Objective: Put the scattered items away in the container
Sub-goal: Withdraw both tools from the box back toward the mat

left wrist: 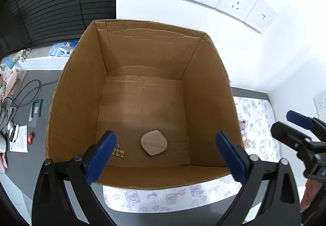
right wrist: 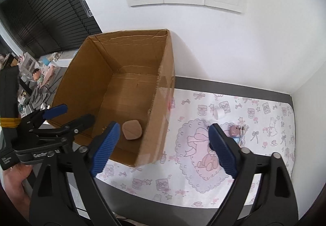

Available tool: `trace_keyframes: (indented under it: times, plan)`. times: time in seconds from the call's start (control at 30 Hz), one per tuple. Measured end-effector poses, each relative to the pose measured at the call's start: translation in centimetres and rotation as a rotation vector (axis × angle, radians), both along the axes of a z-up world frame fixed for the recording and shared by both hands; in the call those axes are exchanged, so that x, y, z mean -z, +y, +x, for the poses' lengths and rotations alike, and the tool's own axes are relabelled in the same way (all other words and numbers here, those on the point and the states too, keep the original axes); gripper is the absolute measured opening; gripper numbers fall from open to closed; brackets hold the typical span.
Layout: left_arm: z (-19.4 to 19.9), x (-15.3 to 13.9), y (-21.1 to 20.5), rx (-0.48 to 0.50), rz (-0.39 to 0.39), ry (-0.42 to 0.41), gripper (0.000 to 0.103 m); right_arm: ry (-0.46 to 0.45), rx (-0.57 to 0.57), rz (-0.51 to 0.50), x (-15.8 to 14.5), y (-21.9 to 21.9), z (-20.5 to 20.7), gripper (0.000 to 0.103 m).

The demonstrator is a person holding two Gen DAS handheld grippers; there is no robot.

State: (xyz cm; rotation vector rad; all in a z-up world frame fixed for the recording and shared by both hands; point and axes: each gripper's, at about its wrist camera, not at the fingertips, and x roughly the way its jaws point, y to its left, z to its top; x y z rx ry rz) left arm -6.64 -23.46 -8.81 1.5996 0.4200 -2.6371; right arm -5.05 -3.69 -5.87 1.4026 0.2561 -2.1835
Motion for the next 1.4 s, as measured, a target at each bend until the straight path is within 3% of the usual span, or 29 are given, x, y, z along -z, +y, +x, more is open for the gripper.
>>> trace_keyframes:
  times: [0.17,0.63,1.23,1.4]
  plan:
    - [0.4,-0.6,1.6,-0.023,0.014,0.007,0.098,0.002,-0.037,-0.019,-0.2,1.5,-0.3,0.103]
    - [0.1,-2.3,8.4,-0.033,0.006,0.036,0.099,0.022,-0.067,-0.051,-1.1,7.4,-2.4,0.103]
    - [-2.0,-4.7,18.3,0.066,-0.018,0.07,0.1,-0.015,0.044,-0.112,-0.9,18.0,-5.8,0.103]
    - [-2.8,-4.3,20.7,0.108,0.014,0.075,0.1,-0.013,0.094,-0.106,-0.9,20.4,-6.4,0.103]
